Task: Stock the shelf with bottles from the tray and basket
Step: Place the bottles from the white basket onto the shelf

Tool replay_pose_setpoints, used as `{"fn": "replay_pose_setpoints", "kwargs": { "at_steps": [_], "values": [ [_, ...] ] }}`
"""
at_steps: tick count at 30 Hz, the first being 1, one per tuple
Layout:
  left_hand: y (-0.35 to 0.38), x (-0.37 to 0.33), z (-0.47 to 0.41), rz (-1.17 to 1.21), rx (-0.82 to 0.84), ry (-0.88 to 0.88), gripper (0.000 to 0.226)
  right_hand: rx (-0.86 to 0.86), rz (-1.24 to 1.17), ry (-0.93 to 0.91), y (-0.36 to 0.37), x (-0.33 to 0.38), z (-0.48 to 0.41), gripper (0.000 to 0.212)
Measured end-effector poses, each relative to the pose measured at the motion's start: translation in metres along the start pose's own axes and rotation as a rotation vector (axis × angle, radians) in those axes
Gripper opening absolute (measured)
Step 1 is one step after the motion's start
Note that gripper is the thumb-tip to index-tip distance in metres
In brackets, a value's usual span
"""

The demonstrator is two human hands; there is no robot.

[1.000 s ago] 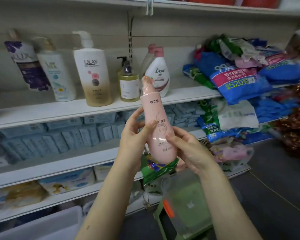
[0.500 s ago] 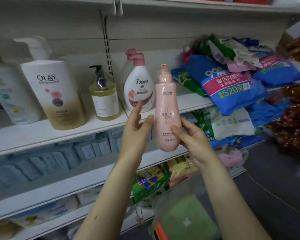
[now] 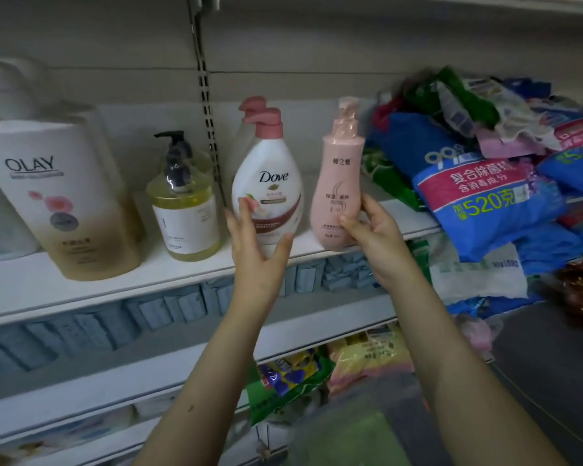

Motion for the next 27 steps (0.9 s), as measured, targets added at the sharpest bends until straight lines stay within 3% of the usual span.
{"fn": "replay_pose_setpoints", "kwargs": {
  "at_steps": [8, 20, 24, 27],
  "values": [
    [0.004, 0.005, -0.005, -0.169, -0.123, 0.007, 0.097, 0.228, 0.111, -0.001, -0.015, -0.016, -0.044, 0.049],
    [0.000, 0.011, -0.006, -0.151, -0.182, 0.024, 0.096, 0.404, 0.170, -0.025, -0.010, -0.022, -0.060, 0.057],
    [0.000, 0.007, -0.001, -0.139, -0.188, -0.034, 0.088, 0.389, 0.169, -0.011, -0.010, -0.022, -0.057, 0.062],
    [0.005, -0.011, 0.023, -0.157, -0.192, -0.013, 0.061, 0.195, 0.111, 0.037, -0.027, -0.022, -0.041, 0.064]
  ]
}}
Point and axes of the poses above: each hand's wrist, its own z-axis away from the middle knuckle, its own y-axis out of the palm, x = y × z, the point moved 10 cm from there along -z, towards the middle knuckle, and after that the axes turned 12 degrees about z, right-handed, at the moved point
